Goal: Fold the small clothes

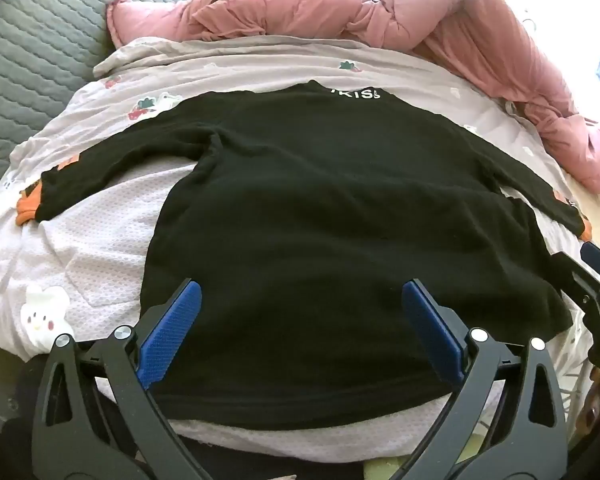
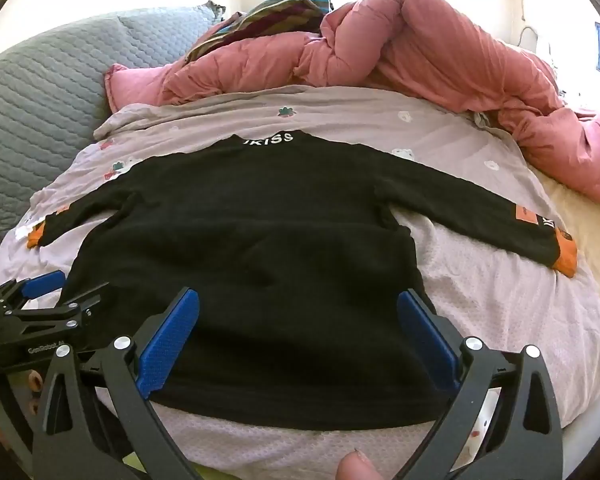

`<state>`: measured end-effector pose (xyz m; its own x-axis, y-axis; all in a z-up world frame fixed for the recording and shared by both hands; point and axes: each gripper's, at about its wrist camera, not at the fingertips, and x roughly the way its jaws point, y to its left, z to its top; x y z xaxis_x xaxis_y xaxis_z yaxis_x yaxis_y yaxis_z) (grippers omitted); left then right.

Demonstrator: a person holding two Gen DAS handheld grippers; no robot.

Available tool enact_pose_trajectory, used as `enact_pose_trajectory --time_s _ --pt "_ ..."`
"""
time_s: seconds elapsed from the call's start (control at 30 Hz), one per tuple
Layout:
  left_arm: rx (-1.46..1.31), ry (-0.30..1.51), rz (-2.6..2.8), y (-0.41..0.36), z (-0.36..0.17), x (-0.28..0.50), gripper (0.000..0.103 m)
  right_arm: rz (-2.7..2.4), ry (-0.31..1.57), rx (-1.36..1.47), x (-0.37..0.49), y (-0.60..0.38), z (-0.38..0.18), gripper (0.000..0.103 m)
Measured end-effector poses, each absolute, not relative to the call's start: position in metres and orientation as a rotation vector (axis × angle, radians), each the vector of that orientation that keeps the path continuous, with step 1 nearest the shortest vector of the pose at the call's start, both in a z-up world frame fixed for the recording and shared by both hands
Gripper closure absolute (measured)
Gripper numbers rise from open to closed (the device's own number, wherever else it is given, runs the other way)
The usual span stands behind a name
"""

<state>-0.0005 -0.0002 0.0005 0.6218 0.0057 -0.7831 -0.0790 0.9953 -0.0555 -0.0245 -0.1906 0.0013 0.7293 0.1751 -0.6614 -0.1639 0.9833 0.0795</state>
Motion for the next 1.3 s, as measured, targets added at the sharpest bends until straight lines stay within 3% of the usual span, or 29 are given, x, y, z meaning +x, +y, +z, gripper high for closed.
enact_pose_trajectory --time_s 1.3 --pt "-0.091 0.888 0.049 0.003 0.0074 -0.0019 0.009 0.181 0.749 -0.013 -0.0264 -0.1888 -0.003 0.004"
